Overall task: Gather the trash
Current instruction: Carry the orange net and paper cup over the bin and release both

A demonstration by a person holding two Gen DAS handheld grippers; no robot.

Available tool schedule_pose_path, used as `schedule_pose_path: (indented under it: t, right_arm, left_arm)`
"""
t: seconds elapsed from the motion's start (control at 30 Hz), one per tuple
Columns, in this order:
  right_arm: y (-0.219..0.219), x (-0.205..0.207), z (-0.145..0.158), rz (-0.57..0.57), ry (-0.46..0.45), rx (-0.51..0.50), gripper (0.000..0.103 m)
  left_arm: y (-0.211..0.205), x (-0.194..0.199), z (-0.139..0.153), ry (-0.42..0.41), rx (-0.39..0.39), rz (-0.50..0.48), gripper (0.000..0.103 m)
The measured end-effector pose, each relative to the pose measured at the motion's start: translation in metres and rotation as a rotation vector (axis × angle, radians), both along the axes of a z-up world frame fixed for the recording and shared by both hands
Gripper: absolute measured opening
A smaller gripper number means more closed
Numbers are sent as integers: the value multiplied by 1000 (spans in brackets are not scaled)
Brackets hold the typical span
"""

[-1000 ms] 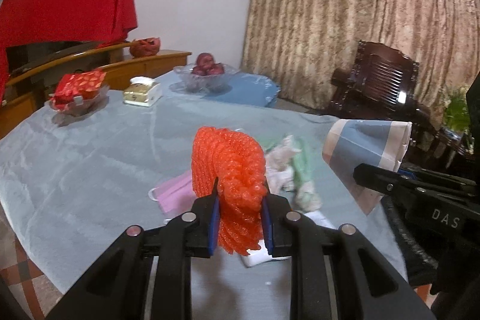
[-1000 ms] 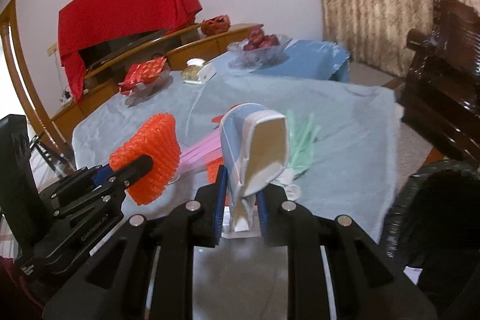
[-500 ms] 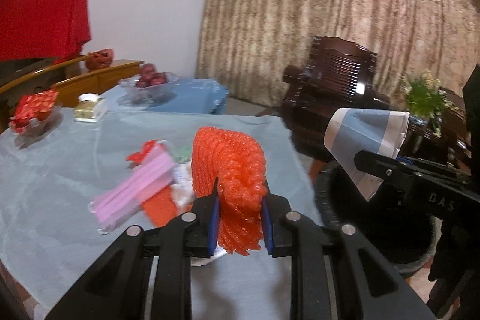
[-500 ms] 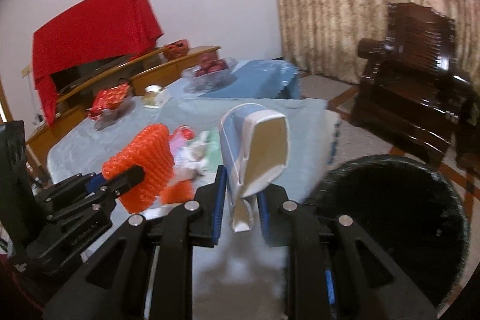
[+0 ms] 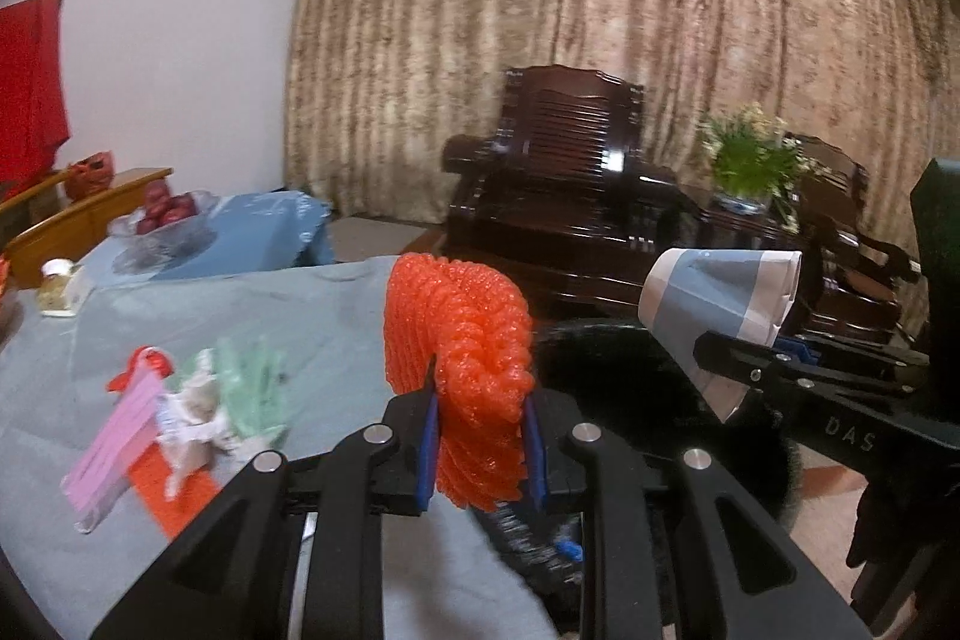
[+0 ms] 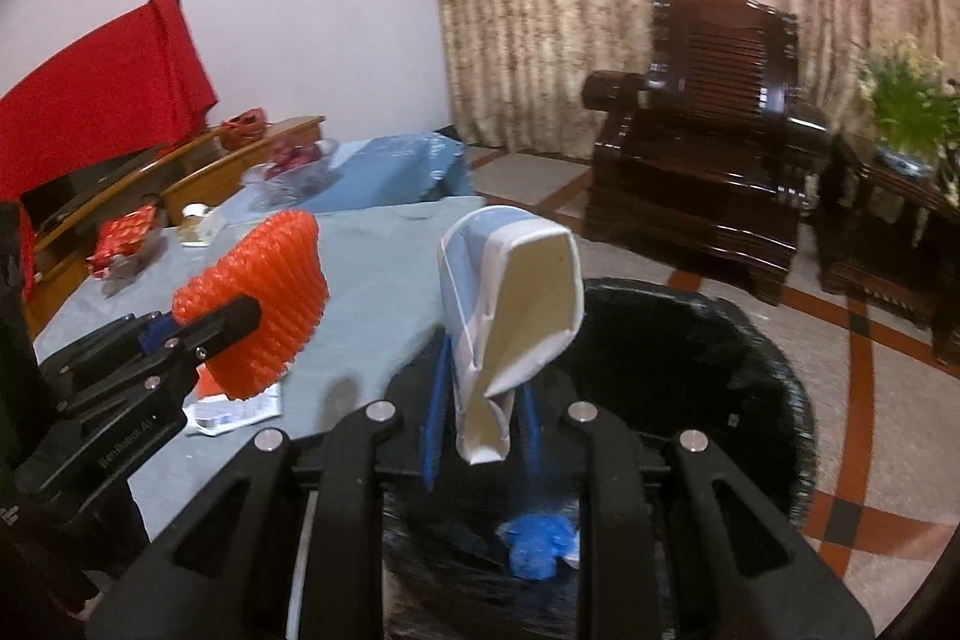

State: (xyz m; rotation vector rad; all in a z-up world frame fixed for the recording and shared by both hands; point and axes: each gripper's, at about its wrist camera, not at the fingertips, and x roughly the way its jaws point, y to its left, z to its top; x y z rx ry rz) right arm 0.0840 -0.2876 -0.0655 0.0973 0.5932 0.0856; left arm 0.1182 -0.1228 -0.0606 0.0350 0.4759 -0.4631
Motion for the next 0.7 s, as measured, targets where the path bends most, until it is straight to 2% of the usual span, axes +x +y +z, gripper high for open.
schedule_pose_path:
  t: [0.2,0.27,0.33,0.37,0.4,0.43,0.47,0.5,0.53,0.6,0.7]
  right_arm:
    - [-31,-4,-20,-77,40,-12,22]
    - [-36,-5,-26,-96,51,-11,26]
    - [-45,-7,-33,-122,61,-9,28]
    - [-49,-8,-35,-134,64,-9,29]
    - [-54,-9,-39,-147,72,-8,33]
    - [-55,-10,-40,-151,75,-7,40]
    - [-57,-11,-42,-164,78,-12,53]
    - [-59,-13,-44,-178,79,-21,60]
    - [-60,-15,-45,-190,75,-27,73]
    - [-64,-19,-47,-212,66,-22,87]
    - [-64,-23,-47,-230,61,22,92]
  left_arm:
    - [-33,7,-3,22,-2,-73,23]
    - [-46,12,-4,43,-4,-95,24]
    - [-55,17,-6,57,-5,-112,27]
    - [-59,19,-7,61,-5,-114,34]
    - [-61,20,-8,67,-6,-119,45]
    - [-63,21,-9,74,-9,-121,49]
    - [-64,22,-9,78,-12,-120,56]
    - [-64,22,-9,84,-20,-123,60]
    - [-62,22,-10,85,-23,-121,62]
    - [-57,21,-11,80,-22,-111,70]
    - [-43,20,-14,85,-19,-85,77]
